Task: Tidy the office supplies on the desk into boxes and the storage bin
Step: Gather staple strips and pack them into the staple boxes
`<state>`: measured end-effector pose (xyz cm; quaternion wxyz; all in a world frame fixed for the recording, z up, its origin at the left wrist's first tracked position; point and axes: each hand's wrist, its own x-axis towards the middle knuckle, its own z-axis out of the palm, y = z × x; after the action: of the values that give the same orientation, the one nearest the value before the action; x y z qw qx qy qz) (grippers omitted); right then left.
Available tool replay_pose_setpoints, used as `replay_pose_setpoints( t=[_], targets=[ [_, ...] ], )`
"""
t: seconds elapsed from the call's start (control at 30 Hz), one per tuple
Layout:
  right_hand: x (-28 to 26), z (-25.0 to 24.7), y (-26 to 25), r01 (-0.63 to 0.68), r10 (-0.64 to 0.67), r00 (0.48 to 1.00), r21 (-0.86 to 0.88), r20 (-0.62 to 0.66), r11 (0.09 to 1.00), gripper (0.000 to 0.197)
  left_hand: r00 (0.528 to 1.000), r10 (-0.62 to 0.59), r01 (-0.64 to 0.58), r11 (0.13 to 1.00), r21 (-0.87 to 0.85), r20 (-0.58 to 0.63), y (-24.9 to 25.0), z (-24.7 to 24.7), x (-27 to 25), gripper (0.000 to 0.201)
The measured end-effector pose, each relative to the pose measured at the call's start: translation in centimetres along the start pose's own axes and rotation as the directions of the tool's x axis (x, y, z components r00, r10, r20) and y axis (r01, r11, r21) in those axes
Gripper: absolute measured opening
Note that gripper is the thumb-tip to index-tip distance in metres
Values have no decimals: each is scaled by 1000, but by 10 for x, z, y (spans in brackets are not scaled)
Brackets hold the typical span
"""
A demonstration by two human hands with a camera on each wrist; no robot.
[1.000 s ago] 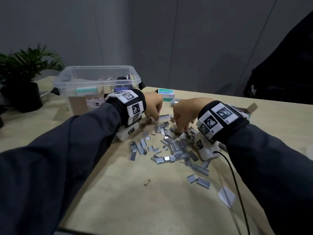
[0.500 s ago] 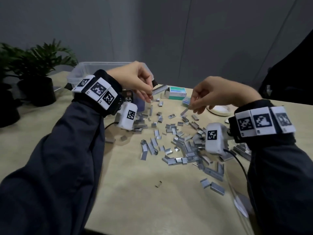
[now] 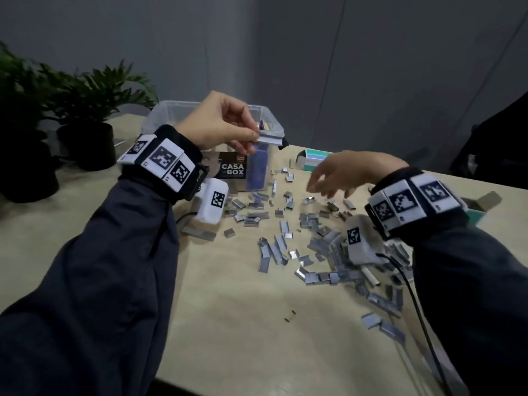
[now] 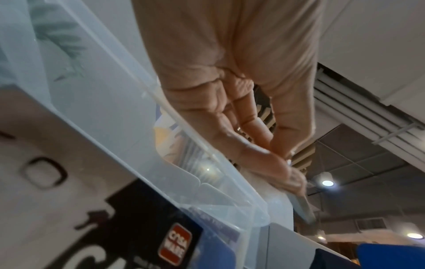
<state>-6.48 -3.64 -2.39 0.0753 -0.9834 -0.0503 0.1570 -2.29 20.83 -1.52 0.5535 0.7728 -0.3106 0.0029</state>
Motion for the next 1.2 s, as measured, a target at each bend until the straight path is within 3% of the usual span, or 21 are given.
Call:
replay_pose_setpoints(
  t=[0.07,0.2,0.33,0.57,0.63,0.73,0.83,0.97,1.07,1.2],
  targets=[
    [12,-3,-14,44,-43,998,-23,47,999,32,999,15,-17,999,-49,-32,-2,1,2,8],
    [31,1,-46,74,-31,988,-289,152,955,47,998,29,-34,995,-92,-53,-5,2,4,13],
    [43,5,-62,65,9,973,-309,231,949,47,997,47,-53,994,-99,-64,-7,6,6,11],
    [52,5,-46,60,-60,998,-23,3,998,27,981,73,-95,988,-119,-180,-9,16,8,9],
    [44,3,-35,97,-87,988,77,-125,992,22,975,76,-98,990,-99,-210,-11,19,9,4],
    [29,-1,-15,149,-9,910,306,-416,940,16,970,78,-100,992,-82,-231,-13,24,11,3],
    [11,-1,2,251,74,811,458,-581,853,15,977,69,-85,994,-71,-200,-12,30,10,12],
    [-9,0,12,416,91,736,554,-671,722,24,987,41,-57,994,-96,-156,-8,35,8,10],
    [-25,2,10,563,-61,715,522,-697,641,23,995,7,-21,990,-137,-98,-4,37,6,10],
    [-34,3,8,568,-211,727,400,-653,720,26,999,-27,22,973,-229,-22,4,43,2,17]
  ],
)
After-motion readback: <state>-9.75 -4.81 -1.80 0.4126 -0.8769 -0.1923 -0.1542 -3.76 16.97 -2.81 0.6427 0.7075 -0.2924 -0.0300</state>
